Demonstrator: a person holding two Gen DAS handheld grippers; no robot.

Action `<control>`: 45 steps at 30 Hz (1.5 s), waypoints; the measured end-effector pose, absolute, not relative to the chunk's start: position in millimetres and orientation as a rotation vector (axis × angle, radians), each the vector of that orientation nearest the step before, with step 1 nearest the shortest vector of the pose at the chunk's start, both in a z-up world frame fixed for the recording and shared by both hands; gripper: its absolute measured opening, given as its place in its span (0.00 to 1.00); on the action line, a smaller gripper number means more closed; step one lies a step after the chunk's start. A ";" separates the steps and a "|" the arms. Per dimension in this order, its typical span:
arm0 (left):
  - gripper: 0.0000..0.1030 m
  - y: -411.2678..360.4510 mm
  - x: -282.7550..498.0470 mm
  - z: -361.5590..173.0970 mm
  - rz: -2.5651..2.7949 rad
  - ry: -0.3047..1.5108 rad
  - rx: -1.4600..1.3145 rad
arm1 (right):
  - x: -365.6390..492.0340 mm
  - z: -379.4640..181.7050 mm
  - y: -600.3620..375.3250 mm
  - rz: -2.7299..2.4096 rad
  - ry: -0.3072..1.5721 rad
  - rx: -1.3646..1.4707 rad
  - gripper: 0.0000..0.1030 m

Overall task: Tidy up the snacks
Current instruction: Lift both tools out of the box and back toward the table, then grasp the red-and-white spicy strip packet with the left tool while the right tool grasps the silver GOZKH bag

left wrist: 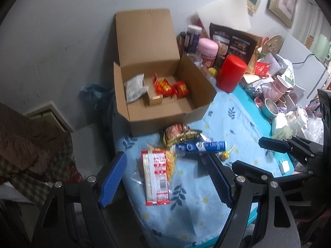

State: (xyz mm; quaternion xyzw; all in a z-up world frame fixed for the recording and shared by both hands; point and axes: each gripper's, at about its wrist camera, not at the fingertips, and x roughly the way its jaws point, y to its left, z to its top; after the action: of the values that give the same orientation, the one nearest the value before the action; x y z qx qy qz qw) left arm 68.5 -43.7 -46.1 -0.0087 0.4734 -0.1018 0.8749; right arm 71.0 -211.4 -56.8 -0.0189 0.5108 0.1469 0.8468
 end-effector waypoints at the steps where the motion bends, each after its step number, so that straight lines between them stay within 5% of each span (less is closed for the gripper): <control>1: 0.76 -43.1 69.5 -51.6 -0.212 0.999 -0.030 | 72.8 -60.6 -211.9 0.311 1.083 -0.035 0.77; 25: 0.76 -45.7 118.1 -201.8 -0.086 1.324 0.010 | 121.4 -161.1 -246.4 0.206 1.292 0.034 0.76; 41: 0.76 -47.8 127.1 -237.3 -0.058 1.373 0.025 | 145.4 -209.6 -261.1 0.182 1.351 0.095 0.76; 45: 0.57 -48.2 123.6 -237.5 -0.077 1.367 -0.008 | 150.3 -210.4 -257.4 0.199 1.335 0.052 0.64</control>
State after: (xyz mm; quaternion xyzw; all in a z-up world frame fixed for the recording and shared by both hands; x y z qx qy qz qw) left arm 123.6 -48.2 -237.5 -0.0038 0.6313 -0.0356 0.7747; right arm 150.3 -257.4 -210.4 0.0241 0.6180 0.0919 0.7805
